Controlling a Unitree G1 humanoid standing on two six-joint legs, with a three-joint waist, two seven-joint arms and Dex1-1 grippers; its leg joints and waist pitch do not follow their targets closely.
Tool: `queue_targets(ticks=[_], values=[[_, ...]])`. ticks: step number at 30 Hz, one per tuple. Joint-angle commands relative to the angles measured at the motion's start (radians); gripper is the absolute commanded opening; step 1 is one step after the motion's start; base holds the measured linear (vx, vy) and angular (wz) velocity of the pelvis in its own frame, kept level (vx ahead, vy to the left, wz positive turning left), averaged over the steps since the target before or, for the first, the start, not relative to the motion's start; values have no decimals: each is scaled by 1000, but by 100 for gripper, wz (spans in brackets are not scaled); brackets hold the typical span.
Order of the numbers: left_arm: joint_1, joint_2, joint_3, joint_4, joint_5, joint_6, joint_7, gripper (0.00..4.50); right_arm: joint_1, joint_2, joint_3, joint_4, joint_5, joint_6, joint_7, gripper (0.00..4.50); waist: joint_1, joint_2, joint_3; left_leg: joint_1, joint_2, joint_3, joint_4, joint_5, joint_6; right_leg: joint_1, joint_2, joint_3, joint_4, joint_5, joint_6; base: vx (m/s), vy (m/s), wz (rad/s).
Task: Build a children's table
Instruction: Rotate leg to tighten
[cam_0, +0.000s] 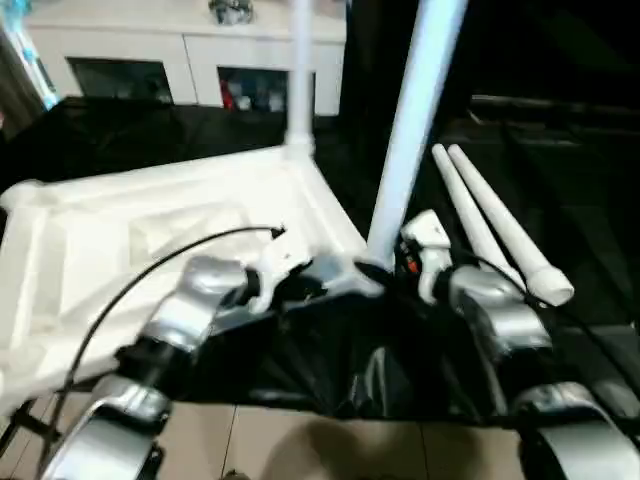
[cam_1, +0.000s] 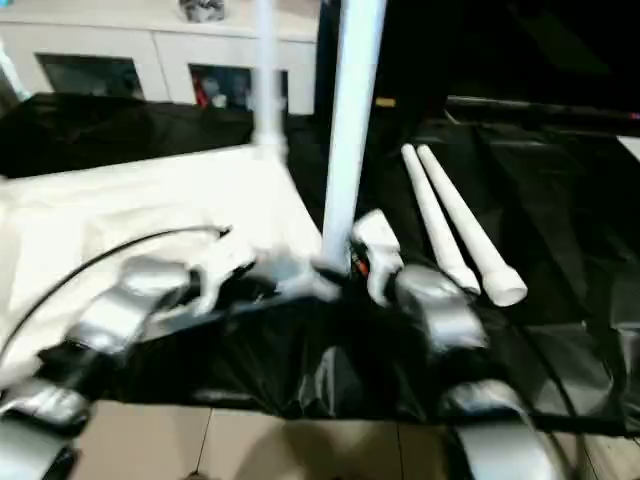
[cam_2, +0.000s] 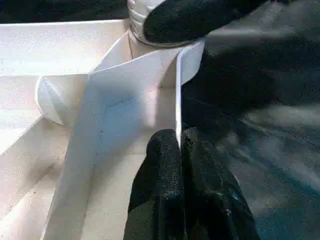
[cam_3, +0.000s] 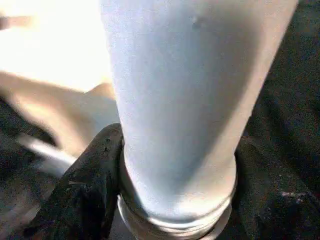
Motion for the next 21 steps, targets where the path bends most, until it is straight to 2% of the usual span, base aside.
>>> queue_targets(ticks=[1, 3, 4, 6, 7, 8, 10, 13, 15, 21], values=[[-76, -73, 24, 11, 5, 3, 131, 0, -25, 85, 19, 75, -16, 11, -122, 272, -2, 9, -78, 14, 19, -7, -69, -250, -1, 49, -75, 46, -88, -346, -180, 0, 0, 0], [-95, -112, 26, 30, 10, 7, 185, 0, -56, 124, 10, 116, -26, -6, -212, 272, 1, 11, -81, 16, 19, -7, -67, -242, -5, 49, -76, 46, -87, -316, -188, 0, 0, 0], [-96, -115, 26, 31, 10, 7, 188, 0, -58, 127, 10, 119, -28, -8, -218, 272, 1, 11, -81, 11, 19, -7, -68, -232, -1, 52, -76, 46, -83, -287, -195, 0, 0, 0], [-98, -119, 26, 33, 11, 6, 192, 0, -63, 132, 10, 125, -30, -12, -229, 272, 4, 11, -86, 9, 20, -6, -67, -211, 9, 56, -76, 47, -76, -229, -203, 0, 0, 0], [-98, -125, 22, 35, 14, -1, 189, 0, -68, 140, 10, 131, -32, -27, -219, 328, 5, 11, -87, 7, 20, -5, -66, -195, 18, 58, -75, 48, -71, -182, -215, 0, 0, 0], [-88, -122, 15, 26, 12, -12, 166, 0, -68, 142, 4, 122, -14, -25, -155, 342, 5, 11, -87, 6, 19, -4, -66, -190, 26, 60, -74, 47, -70, -161, -223, 0, 0, 0], [-79, -111, 10, 18, 9, -22, 140, 0, -64, 132, 1, 110, 2, -17, -103, 344, 5, 12, -85, 7, 20, -4, -66, -202, 35, 61, -74, 47, -72, -166, -229, 0, 0, 0], [-62, -89, 6, 1, 2, -29, 96, 0, -56, 106, 16, 94, -8, -30, -63, 385, 3, 12, -82, 7, 21, -5, -68, -224, 32, 61, -77, 46, -76, -211, -223, 0, 0, 0], [-43, -63, -2, -17, -6, -37, 47, 0, -45, 68, 36, 76, -16, -49, -10, 385, 2, 13, -81, 8, 21, -5, -68, -237, 29, 61, -77, 46, -80, -233, -221, 0, 0, 0], [-6, -6, -16, -60, -33, -76, -68, 0, -9, -14, 58, 14, -15, -81, 131, 385, 2, 11, -83, 7, 24, -5, -67, -221, 42, 62, -77, 48, -73, -197, -234, 0, 0, 0]])
